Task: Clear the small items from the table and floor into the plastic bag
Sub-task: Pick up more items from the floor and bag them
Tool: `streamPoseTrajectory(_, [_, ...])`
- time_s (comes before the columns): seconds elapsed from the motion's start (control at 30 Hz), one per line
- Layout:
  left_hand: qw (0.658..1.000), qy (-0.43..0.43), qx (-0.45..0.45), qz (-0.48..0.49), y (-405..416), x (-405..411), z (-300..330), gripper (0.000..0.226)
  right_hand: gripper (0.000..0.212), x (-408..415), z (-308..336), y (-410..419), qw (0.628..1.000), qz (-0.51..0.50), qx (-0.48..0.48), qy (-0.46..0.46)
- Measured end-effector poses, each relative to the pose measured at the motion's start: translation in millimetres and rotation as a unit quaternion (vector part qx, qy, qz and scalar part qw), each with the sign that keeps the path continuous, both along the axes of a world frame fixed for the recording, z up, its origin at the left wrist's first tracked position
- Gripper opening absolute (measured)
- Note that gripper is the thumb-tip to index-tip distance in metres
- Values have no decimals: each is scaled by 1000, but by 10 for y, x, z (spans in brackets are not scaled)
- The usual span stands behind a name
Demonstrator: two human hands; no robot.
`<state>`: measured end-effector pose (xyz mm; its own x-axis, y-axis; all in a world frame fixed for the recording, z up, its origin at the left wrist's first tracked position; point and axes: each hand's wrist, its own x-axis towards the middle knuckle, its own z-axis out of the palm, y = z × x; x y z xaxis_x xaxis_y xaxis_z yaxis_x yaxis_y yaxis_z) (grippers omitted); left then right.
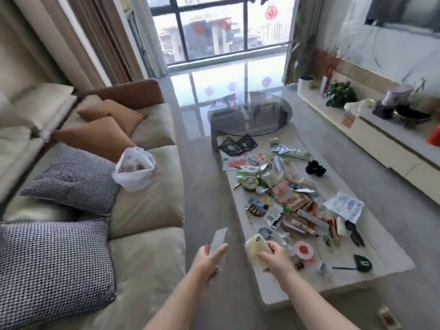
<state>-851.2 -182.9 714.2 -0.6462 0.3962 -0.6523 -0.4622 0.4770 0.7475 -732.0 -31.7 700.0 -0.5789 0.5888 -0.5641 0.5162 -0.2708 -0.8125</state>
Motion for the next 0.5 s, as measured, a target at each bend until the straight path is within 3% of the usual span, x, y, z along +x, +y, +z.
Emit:
streamPoseTrajectory(0.2, [996,40,23,72,-772,-733,98,27,18,-1102,163,-444,998,62,18,15])
streamPoseTrajectory(0.5, [973,-14,59,225,-1119,-1781,175,12,13,-2488,243,-637,988,155,21,7])
